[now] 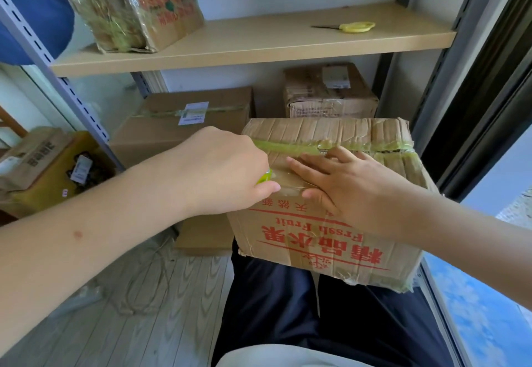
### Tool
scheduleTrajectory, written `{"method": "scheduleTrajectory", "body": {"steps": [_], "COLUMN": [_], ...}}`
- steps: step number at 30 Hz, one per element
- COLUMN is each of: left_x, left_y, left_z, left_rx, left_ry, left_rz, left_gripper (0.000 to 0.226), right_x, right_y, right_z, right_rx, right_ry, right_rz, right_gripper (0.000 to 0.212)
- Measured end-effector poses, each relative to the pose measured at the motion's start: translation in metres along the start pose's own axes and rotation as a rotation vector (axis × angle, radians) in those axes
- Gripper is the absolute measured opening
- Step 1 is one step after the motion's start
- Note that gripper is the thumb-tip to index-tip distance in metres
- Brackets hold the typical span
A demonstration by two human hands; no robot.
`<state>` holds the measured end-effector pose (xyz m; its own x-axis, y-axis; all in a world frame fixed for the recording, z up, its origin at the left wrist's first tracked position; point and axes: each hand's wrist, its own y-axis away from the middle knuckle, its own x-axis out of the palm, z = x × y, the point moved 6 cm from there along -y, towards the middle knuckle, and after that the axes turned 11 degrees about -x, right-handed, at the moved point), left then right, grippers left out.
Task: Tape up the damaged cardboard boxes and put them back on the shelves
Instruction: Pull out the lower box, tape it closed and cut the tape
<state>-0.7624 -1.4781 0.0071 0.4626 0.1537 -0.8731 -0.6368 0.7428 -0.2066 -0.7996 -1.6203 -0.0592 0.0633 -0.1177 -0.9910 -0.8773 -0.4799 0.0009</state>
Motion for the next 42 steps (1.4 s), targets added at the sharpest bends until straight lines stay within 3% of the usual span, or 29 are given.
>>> {"method": "scheduleTrajectory", "body": {"steps": [7, 15, 17, 21, 29, 35, 42], "left_x": [0.005, 0.009, 0.011, 0.017, 0.035, 0.044, 0.052], "left_y": [-0.01, -0.023, -0.024, -0.029, -0.03, -0.028, -0.026], "left_z": [-0.002, 0.014, 0.013, 0.018, 0.019, 0.019, 0.026], "left_rx": [-0.043, -0.088, -0.081, -0.109, -0.094, -0.186, -0.27], "left_ry": [-0.066, 0.165, 0.179, 0.225, 0.315, 0.031, 0.066], "left_rz": [0.056, 0.269, 0.284, 0.372, 0.648, 0.605, 0.633], "left_gripper": [0.056, 0.038, 0.037, 0.042, 0.045, 0.061, 0.066], "right_x": [-0.007, -0.007, -0.01, -0.015, -0.004, 0.002, -0.007], "right_y": [-0.006, -0.009, -0.015, -0.02, -0.033, -0.042, -0.028], "right_z": [0.0, -0.008, -0.004, 0.011, -0.007, -0.003, 0.005], "right_rx": [0.013, 0.08, 0.094, -0.091, 0.015, 0.028, -0.051], "right_ry": [-0.015, -0.149, -0.093, 0.123, -0.261, -0.193, -0.157], "right_rz": [-0.007, 0.014, -0.044, -0.092, -0.053, 0.055, -0.122], "right_gripper": [0.062, 0.066, 0.062, 0.061, 0.063, 0.06, 0.072]}}
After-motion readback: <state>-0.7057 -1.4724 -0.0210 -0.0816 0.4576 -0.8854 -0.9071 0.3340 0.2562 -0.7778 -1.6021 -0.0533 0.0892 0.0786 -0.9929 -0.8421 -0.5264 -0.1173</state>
